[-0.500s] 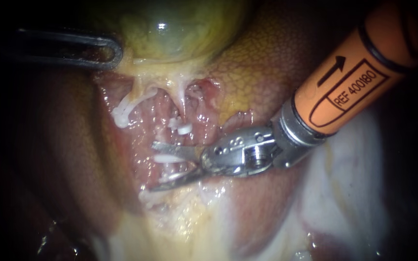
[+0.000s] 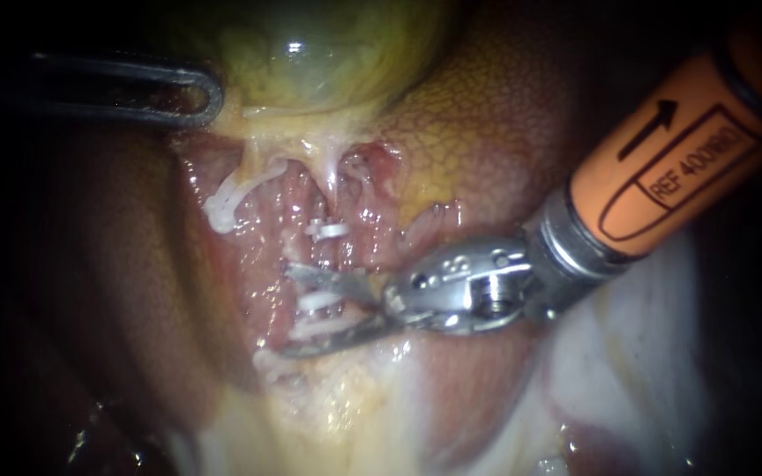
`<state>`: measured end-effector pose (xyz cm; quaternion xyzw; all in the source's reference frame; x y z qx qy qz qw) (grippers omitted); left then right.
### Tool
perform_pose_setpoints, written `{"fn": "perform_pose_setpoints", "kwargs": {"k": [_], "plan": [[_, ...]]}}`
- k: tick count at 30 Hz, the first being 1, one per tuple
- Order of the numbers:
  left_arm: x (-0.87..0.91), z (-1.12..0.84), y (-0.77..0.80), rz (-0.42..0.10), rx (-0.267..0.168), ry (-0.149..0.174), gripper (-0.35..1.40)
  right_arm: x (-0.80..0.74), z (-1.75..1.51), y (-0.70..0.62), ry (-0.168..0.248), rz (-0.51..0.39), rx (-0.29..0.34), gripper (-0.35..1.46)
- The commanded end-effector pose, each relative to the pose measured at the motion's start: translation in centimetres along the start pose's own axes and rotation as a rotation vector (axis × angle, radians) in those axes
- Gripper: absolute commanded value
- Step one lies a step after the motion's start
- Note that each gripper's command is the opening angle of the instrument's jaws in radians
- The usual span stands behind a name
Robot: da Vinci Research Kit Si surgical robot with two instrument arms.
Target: Go to the cutting position right tube
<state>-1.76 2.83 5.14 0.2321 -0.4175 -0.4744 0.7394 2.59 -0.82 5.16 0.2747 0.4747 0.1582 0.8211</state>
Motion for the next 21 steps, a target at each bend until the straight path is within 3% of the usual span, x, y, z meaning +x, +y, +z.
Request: {"fn": "perform_pose_setpoints", "kwargs": {"k": [1,5,10,21], "plan": [[0.0,0.0,0.0,0.0,0.0,0.0,-0.35,0.0,-0.07,-0.01,-0.014,0.023,0.02,1.21],[0.0,0.0,0.0,0.0,0.0,0.0,-0.35,-0.03,-0.28,0.0,-0.039,0.087,0.062,1.11],[0.0,0.0,0.0,0.0,0.0,0.0,-0.35,-0.11,-0.43,0.12,-0.077,0.142,0.072,1.09],[0.0,0.0,-0.01,0.0,0.0,0.0,-0.35,-0.31,-0.45,0.57,-0.089,0.332,0.066,0.98]]}}
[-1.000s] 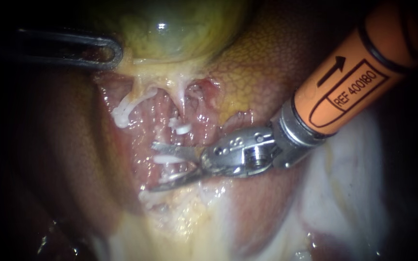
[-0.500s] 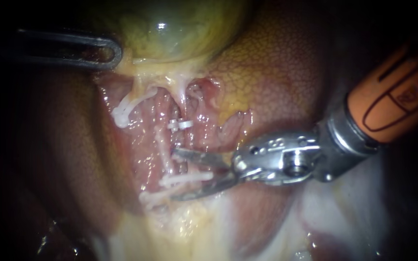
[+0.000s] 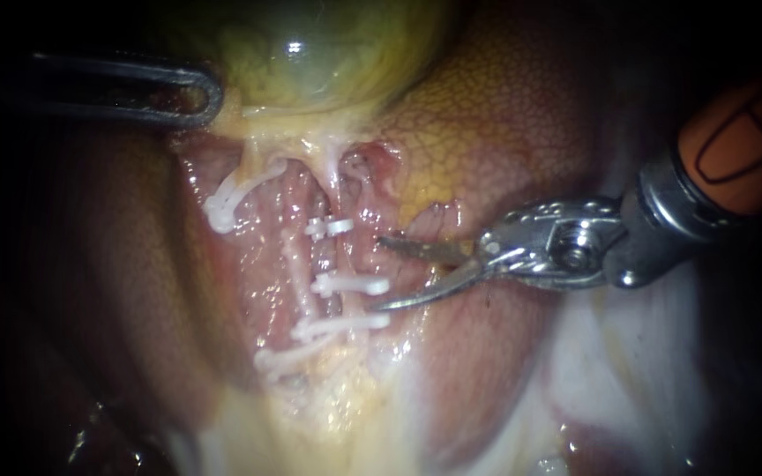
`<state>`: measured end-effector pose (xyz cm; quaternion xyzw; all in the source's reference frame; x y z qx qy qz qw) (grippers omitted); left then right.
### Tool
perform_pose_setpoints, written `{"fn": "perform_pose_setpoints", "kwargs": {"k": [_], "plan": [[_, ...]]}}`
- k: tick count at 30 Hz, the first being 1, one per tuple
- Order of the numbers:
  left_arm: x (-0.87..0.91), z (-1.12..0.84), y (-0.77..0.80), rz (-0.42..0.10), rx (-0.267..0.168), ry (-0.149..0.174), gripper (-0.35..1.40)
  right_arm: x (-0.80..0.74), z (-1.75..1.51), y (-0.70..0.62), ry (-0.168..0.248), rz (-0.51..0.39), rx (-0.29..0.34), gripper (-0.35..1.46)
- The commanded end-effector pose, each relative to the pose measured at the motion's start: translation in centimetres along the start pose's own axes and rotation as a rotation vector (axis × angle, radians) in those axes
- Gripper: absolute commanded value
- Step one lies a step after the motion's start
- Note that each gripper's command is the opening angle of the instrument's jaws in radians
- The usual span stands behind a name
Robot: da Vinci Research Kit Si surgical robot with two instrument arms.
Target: Go to the cutting position right tube
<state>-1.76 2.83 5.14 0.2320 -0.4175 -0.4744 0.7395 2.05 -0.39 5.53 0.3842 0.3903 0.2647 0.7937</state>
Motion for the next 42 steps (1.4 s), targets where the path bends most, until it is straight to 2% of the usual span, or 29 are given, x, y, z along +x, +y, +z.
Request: {"fn": "perform_pose_setpoints", "kwargs": {"k": [1,8,15,17,21,26,29,36,38,42], "plan": [[0.0,0.0,0.0,0.0,0.0,0.0,-0.35,0.0,0.01,0.03,0.002,0.014,-0.004,0.98],[0.01,0.01,0.0,0.0,-0.001,-0.001,-0.35,0.02,0.1,0.2,-0.011,0.095,0.025,0.88],[0.01,0.02,0.0,0.0,-0.001,-0.001,-0.35,0.03,0.27,0.24,-0.003,0.13,0.087,0.86],[0.01,0.02,0.0,0.0,-0.001,-0.001,-0.35,0.03,0.33,0.24,0.001,0.136,0.123,0.86],[0.01,0.02,0.0,0.001,-0.001,-0.001,-0.35,0.03,0.39,0.23,0.035,0.096,0.211,0.84],[0.01,0.02,0.0,0.001,-0.001,-0.001,-0.35,0.11,0.49,0.25,0.112,0.053,0.323,0.86],[0.01,0.02,0.0,0.001,-0.001,-0.001,-0.35,0.17,0.58,0.28,0.134,-0.029,0.362,0.86],[0.01,0.02,0.0,0.001,-0.001,-0.001,-0.35,0.21,0.82,0.37,0.155,-0.168,0.426,0.84],[0.01,0.02,0.0,0.001,-0.001,-0.001,-0.35,0.22,0.88,0.4,0.184,-0.21,0.447,0.84],[0.01,0.03,0.0,0.0,-0.001,-0.001,-0.35,0.26,0.97,0.42,0.248,-0.24,0.455,0.84]]}}
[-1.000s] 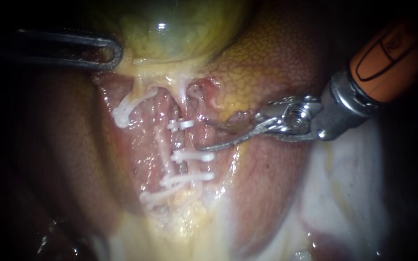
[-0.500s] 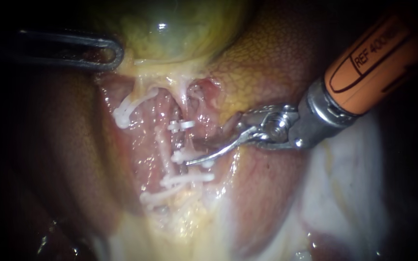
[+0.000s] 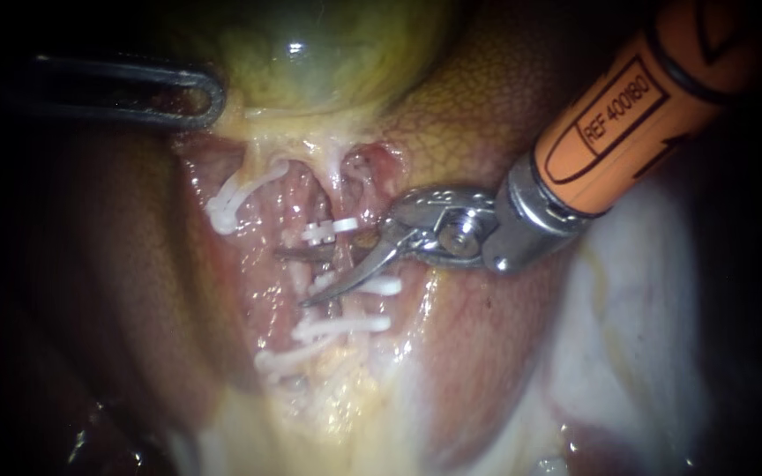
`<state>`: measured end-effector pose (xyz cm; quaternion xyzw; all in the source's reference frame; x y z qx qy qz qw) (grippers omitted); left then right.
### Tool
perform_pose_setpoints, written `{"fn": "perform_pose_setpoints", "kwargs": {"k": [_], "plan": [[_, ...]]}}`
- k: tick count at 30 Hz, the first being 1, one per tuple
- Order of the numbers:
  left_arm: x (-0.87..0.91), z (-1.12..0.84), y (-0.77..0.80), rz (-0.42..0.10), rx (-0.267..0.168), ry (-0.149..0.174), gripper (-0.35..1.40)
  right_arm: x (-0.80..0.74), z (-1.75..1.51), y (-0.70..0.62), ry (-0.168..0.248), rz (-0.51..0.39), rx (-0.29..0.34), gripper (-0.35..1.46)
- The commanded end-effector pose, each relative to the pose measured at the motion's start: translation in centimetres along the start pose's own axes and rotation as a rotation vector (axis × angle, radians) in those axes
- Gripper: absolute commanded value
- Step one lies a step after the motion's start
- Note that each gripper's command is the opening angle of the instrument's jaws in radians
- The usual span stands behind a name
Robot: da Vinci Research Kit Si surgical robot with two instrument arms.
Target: Go to the cutting position right tube
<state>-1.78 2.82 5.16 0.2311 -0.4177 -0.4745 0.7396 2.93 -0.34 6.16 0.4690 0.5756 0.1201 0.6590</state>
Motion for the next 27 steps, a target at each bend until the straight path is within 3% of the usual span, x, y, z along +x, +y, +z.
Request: {"fn": "perform_pose_setpoints", "kwargs": {"k": [1,7,18,22,27], "plan": [[0.0,0.0,0.0,0.0,0.0,0.0,-0.35,0.01,0.04,0.0,0.014,-0.015,0.004,0.84],[0.0,0.0,-0.01,0.0,0.0,0.0,-0.35,0.05,0.1,-0.07,0.034,-0.034,0.013,0.84],[0.0,-0.01,-0.01,-0.001,0.0,0.001,-0.35,0.43,0.15,-0.53,0.06,-0.06,0.038,0.86],[0.0,-0.01,-0.01,-0.001,0.0,0.001,-0.35,0.52,0.15,-0.59,0.066,-0.067,0.041,0.86],[0.0,-0.01,-0.01,-0.001,0.0,0.001,-0.35,0.52,0.14,-0.57,0.066,-0.067,0.041,0.88]]}}
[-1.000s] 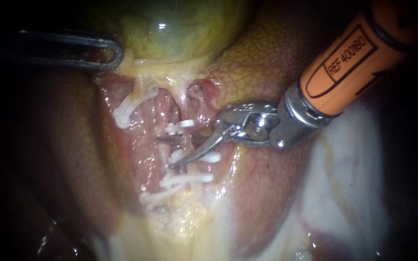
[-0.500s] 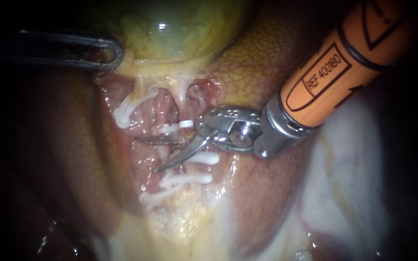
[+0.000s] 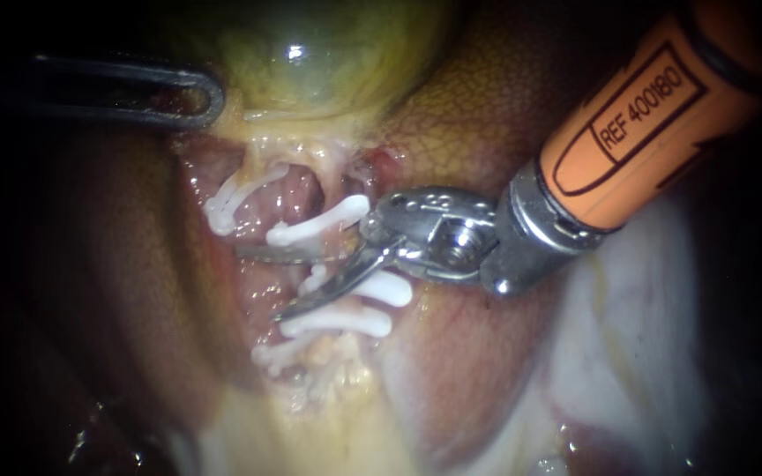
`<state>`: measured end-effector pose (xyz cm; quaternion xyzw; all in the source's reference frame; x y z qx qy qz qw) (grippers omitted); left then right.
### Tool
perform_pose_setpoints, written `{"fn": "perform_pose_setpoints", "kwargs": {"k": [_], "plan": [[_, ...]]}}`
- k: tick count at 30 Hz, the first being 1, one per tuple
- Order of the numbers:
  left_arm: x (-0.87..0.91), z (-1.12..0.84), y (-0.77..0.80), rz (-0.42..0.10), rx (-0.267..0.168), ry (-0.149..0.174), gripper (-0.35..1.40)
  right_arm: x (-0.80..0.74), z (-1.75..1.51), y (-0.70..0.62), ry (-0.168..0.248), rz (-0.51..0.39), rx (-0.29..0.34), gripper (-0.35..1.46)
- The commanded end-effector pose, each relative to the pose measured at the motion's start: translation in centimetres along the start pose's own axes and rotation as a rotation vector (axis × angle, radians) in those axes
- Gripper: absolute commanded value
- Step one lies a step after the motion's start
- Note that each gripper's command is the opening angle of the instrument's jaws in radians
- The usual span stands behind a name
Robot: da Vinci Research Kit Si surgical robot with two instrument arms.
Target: Go to the cutting position right tube
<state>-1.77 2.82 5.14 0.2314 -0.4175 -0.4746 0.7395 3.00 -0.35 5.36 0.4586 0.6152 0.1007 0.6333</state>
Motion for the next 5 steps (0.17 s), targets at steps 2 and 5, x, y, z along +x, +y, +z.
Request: {"fn": "perform_pose_setpoints", "kwargs": {"k": [2,5], "plan": [[0.0,0.0,0.0,0.0,0.0,0.0,-0.35,-0.02,-0.01,0.02,0.0,0.001,-0.001,0.88],[0.0,0.0,0.0,0.0,0.0,0.0,-0.35,-0.05,-0.02,0.04,-0.001,0.0,-0.002,0.86]]}}
